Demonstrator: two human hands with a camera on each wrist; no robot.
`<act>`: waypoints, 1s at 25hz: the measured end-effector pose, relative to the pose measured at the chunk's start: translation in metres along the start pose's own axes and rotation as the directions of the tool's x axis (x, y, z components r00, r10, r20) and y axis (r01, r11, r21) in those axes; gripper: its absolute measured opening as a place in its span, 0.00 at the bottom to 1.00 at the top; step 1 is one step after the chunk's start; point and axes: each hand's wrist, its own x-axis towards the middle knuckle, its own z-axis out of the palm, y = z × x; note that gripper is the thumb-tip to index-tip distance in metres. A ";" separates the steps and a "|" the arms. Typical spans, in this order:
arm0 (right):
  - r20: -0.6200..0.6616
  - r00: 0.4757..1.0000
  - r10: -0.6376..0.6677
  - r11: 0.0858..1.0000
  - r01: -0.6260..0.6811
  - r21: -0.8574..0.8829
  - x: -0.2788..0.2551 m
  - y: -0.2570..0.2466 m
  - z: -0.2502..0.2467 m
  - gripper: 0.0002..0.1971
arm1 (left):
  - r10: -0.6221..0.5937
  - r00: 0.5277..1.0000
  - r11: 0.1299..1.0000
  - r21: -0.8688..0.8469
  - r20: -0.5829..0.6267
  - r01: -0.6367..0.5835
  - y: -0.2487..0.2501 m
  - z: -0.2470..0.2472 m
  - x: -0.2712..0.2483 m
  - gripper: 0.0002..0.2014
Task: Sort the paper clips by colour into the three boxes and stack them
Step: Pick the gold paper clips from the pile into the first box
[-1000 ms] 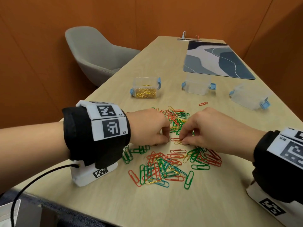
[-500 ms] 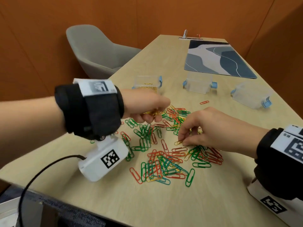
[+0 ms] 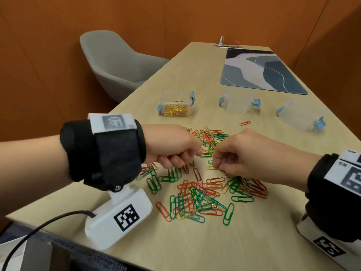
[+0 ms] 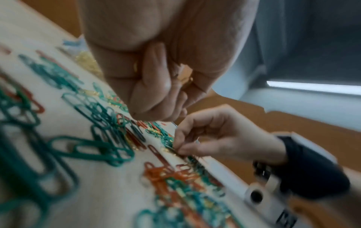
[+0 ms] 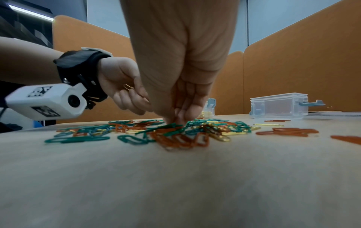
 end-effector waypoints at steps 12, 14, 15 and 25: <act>-0.026 0.986 0.163 0.987 -0.163 0.006 -0.008 0.007 -0.007 0.03 | 0.442 0.895 0.590 0.770 -0.055 -0.244 0.010 0.017 0.015 0.10; -0.025 0.986 0.163 0.987 -0.162 0.019 -0.008 0.008 -0.008 0.05 | 0.447 0.893 0.585 0.774 -0.057 -0.244 0.010 0.018 0.013 0.09; -0.023 0.986 0.164 0.986 -0.164 0.029 -0.007 0.008 -0.008 0.05 | 0.445 0.894 0.588 0.772 -0.060 -0.241 0.010 0.018 0.012 0.09; 0.065 0.990 0.129 0.991 -0.131 0.026 -0.004 0.007 -0.002 0.04 | 0.334 0.942 0.616 0.751 0.023 -0.236 0.008 0.023 0.014 0.12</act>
